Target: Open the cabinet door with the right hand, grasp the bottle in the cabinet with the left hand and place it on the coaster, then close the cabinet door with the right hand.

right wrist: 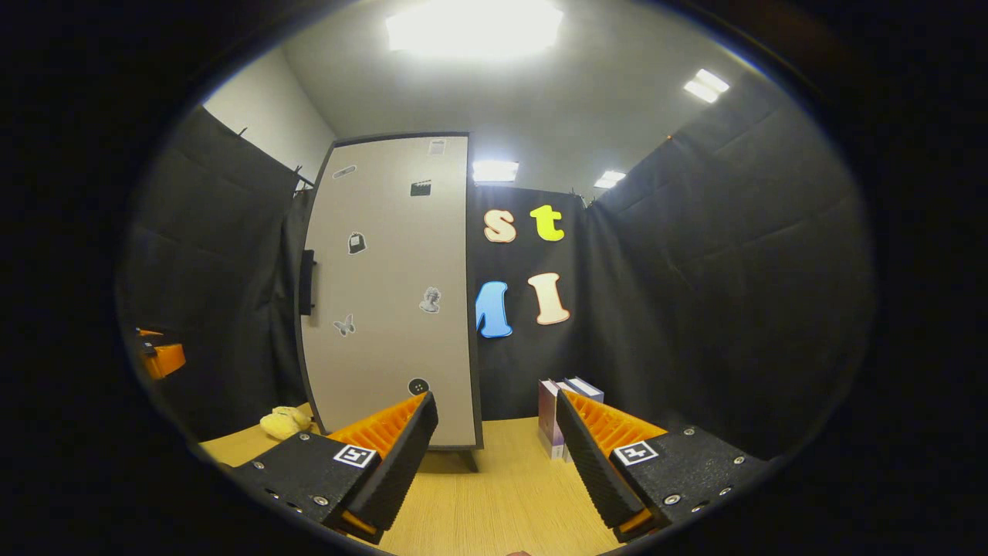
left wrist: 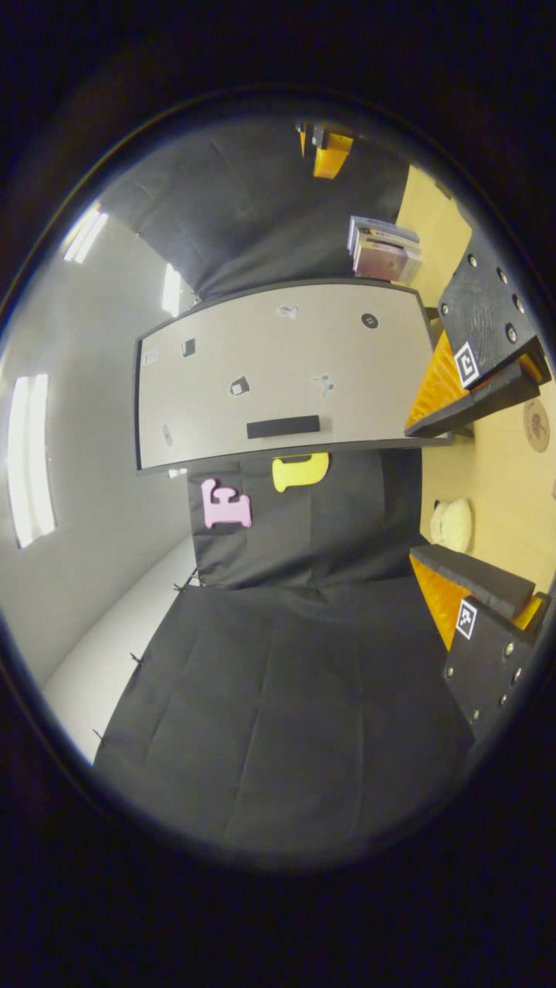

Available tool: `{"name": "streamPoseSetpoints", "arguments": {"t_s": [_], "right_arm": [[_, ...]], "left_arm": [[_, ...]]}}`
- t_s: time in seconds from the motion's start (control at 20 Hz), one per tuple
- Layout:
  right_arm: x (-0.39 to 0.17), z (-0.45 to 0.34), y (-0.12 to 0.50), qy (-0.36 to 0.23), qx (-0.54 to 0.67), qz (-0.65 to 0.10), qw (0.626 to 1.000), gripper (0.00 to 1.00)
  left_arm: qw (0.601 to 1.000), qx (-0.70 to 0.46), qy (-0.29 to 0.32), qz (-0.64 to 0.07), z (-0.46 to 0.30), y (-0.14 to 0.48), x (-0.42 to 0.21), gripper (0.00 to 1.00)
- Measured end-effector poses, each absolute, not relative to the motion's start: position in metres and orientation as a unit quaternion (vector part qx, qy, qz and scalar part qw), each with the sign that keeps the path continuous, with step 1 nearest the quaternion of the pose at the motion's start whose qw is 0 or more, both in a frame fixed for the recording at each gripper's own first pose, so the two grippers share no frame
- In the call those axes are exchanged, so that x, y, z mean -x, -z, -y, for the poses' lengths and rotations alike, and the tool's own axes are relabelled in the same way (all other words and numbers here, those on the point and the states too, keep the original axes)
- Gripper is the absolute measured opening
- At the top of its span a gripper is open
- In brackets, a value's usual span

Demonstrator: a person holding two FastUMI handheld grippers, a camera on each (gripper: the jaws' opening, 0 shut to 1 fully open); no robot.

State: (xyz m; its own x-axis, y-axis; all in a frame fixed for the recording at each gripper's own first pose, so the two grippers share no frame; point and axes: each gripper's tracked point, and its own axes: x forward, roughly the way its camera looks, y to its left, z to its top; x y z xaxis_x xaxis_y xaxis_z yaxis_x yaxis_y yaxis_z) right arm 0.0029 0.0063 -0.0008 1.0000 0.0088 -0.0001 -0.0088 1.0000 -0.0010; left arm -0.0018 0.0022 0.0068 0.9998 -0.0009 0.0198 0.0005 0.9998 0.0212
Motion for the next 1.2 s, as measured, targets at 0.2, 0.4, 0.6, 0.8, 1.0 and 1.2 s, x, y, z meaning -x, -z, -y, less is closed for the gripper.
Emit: {"name": "streamPoseSetpoints", "arguments": {"t_s": [0.2,0.4,0.6,0.8,1.0,1.2], "right_arm": [[-0.003,-0.009,-0.001,-0.006,-0.002,0.001,1.000,0.95],[-0.007,-0.012,-0.004,-0.008,-0.003,0.006,1.000,0.95],[-0.014,-0.023,-0.009,-0.019,-0.011,0.007,1.000,0.96],[-0.027,-0.040,-0.021,-0.037,-0.018,0.016,0.999,0.96],[-0.043,-0.060,-0.032,-0.056,-0.021,0.027,0.998,0.96],[-0.059,-0.082,-0.044,-0.074,-0.020,0.036,0.996,0.96]], "left_arm": [[1.000,-0.014,-0.001,0.013,-0.004,-0.009,0.004,0.84],[1.000,-0.011,-0.005,0.013,-0.007,-0.008,0.006,0.83],[1.000,-0.011,-0.012,0.014,-0.014,-0.008,0.010,0.83],[1.000,-0.011,-0.025,0.011,-0.027,-0.006,0.017,0.83],[0.999,-0.013,-0.042,0.006,-0.044,-0.003,0.026,0.84],[0.998,-0.014,-0.059,0.003,-0.059,-0.001,0.035,0.83]]}}
